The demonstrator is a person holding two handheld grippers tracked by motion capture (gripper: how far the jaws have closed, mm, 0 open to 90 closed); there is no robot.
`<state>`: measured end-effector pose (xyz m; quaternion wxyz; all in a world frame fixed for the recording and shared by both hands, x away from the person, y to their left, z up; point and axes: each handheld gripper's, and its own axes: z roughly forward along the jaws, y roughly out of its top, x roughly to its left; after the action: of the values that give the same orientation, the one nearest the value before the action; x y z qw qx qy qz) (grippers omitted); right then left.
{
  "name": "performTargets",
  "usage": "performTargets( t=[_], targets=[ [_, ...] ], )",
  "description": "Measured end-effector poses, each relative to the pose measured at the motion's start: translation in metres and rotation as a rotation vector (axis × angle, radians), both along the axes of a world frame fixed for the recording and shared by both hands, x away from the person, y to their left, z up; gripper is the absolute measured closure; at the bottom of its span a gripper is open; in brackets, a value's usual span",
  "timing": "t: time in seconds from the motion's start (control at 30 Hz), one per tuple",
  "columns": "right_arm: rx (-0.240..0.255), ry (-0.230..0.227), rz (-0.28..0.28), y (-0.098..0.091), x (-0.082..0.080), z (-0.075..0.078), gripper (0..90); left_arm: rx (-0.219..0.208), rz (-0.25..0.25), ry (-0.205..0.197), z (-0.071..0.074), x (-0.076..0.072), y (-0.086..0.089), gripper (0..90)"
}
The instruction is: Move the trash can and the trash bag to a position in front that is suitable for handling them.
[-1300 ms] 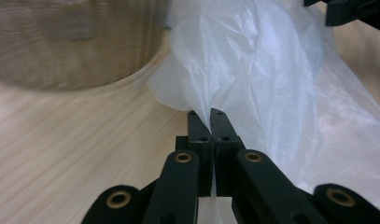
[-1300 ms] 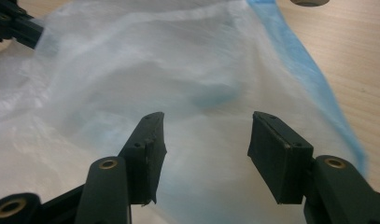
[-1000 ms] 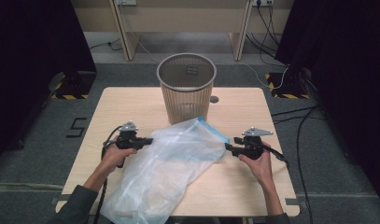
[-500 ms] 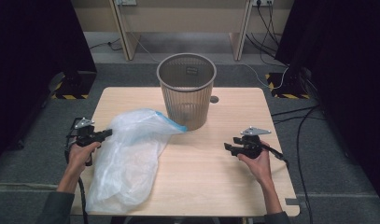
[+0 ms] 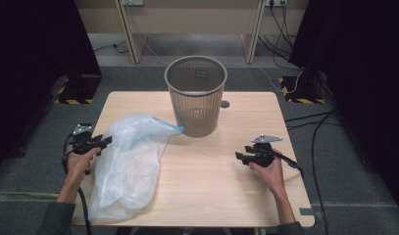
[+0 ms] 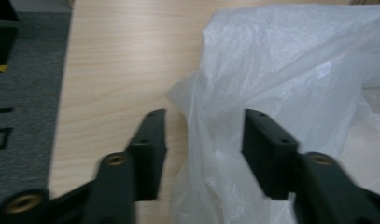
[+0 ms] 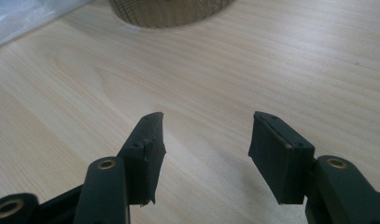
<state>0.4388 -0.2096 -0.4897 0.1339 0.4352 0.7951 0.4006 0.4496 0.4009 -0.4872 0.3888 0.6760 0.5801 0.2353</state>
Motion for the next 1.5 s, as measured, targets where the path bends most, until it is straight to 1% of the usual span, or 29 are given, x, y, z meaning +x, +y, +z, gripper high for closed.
performTargets(
  t=[0.03, 0.07, 0.13, 0.2, 0.23, 0.27, 0.33, 0.37, 0.4, 0.43, 0.47, 0.53, 0.6, 0.7, 0.8, 0.9, 0.93, 0.97, 1.0, 1.03, 1.1, 1.2, 1.27, 1.33, 1.37, 1.4, 1.43, 1.47, 1.5],
  targets=[
    [0.001, -0.003, 0.001, 0.000, 0.000, 0.000, 44.6, 0.000, -0.002, 0.001, 0.004, -0.002, 0.000, 37.4],
    [0.001, -0.002, 0.002, 0.000, 0.000, 0.000, 44.5, 0.004, -0.003, -0.002, 0.008, -0.005, -0.001, 35.2],
    [0.000, 0.001, 0.000, 0.000, 0.000, 0.000, 44.2, -0.012, -0.016, -0.005, 0.015, -0.012, -0.005, 30.2],
    [-0.003, 0.000, -0.001, 0.000, 0.000, -0.001, 43.8, -0.036, -0.057, -0.001, 0.019, -0.020, -0.013, 27.9],
    [-0.003, 0.003, -0.005, 0.001, 0.000, -0.001, 43.3, -0.047, -0.088, 0.009, 0.019, -0.025, -0.019, 27.4],
    [-0.007, 0.001, -0.006, 0.002, 0.000, -0.002, 43.3, -0.043, -0.122, 0.026, 0.017, -0.029, -0.025, 27.3],
    [-0.006, 0.003, -0.002, 0.003, 0.000, -0.003, 43.3, -0.011, -0.170, 0.052, 0.012, -0.037, -0.040, 26.7],
    [-0.004, 0.008, -0.001, 0.004, 0.000, -0.004, 43.3, -0.002, -0.188, 0.060, 0.010, -0.039, -0.044, 26.1],
    [-0.005, 0.008, 0.000, 0.004, 0.000, -0.004, 43.3, -0.002, -0.188, 0.060, 0.010, -0.039, -0.044, 25.5],
    [-0.008, 0.009, 0.000, 0.004, -0.001, -0.004, 43.3, 0.008, -0.212, 0.059, 0.008, -0.044, -0.054, 25.1],
    [-0.007, 0.007, 0.000, 0.004, -0.001, -0.004, 43.3, 0.014, -0.222, 0.059, 0.008, -0.046, -0.058, 25.1],
    [-0.003, 0.009, 0.000, 0.004, -0.001, -0.004, 43.3, 0.056, -0.264, 0.071, 0.004, -0.049, -0.068, 25.6],
    [-0.006, 0.010, 0.002, 0.004, -0.002, -0.004, 43.3, 0.056, -0.297, 0.096, 0.000, -0.050, -0.077, 24.1],
    [-0.008, 0.011, 0.005, 0.004, -0.003, -0.005, 43.3, 0.071, -0.334, 0.101, -0.004, -0.050, -0.090, 24.0],
    [-0.007, 0.012, 0.007, 0.004, -0.004, -0.006, 43.2, 0.120, -0.358, 0.118, -0.011, -0.046, -0.101, 24.6],
    [-0.006, 0.012, 0.007, 0.004, -0.004, -0.006, 43.2, 0.110, -0.354, 0.160, -0.023, -0.036, -0.105, 27.1],
    [-0.006, 0.014, 0.007, 0.004, -0.005, -0.007, 43.2, 0.120, -0.351, 0.142, -0.025, -0.034, -0.105, 28.7],
    [-0.008, 0.013, 0.009, 0.004, -0.005, -0.007, 43.2, 0.134, -0.341, 0.140, -0.024, -0.033, -0.105, 31.9],
    [-0.006, 0.010, 0.009, 0.004, -0.005, -0.007, 43.3, 0.142, -0.337, 0.128, -0.024, -0.032, -0.106, 36.1],
    [-0.005, 0.015, 0.007, 0.004, -0.005, -0.007, 43.5, 0.153, -0.339, 0.125, -0.025, -0.032, -0.106, 38.9],
    [-0.008, 0.016, 0.008, 0.003, -0.005, -0.008, 43.8, 0.159, -0.328, 0.107, -0.026, -0.031, -0.106, 41.7],
    [-0.012, 0.021, 0.008, 0.004, -0.004, -0.010, 43.8, 0.151, -0.296, 0.085, -0.028, -0.021, -0.104, 47.8],
    [-0.012, 0.020, 0.015, 0.004, -0.003, -0.011, 43.8, 0.137, -0.247, 0.065, -0.030, -0.012, -0.100, 48.7],
    [-0.012, 0.023, 0.012, 0.005, -0.003, -0.011, 43.8, 0.150, -0.230, 0.077, -0.029, -0.002, -0.098, 47.3],
    [-0.014, 0.023, 0.011, 0.005, -0.003, -0.011, 43.8, 0.166, -0.209, 0.078, -0.027, 0.005, -0.097, 46.5],
    [-0.009, 0.026, 0.009, 0.006, -0.003, -0.011, 43.9, 0.179, -0.199, 0.082, -0.027, 0.012, -0.096, 45.4],
    [-0.009, 0.028, 0.011, 0.006, -0.003, -0.011, 43.8, 0.179, -0.195, 0.083, -0.026, 0.017, -0.096, 45.4],
    [-0.010, 0.027, 0.013, 0.006, -0.003, -0.011, 43.8, 0.180, -0.189, 0.096, -0.026, 0.025, -0.096, 45.4],
    [-0.012, 0.028, 0.014, 0.006, -0.003, -0.012, 43.8, 0.186, -0.187, 0.102, -0.025, 0.030, -0.096, 44.7]
  ],
)
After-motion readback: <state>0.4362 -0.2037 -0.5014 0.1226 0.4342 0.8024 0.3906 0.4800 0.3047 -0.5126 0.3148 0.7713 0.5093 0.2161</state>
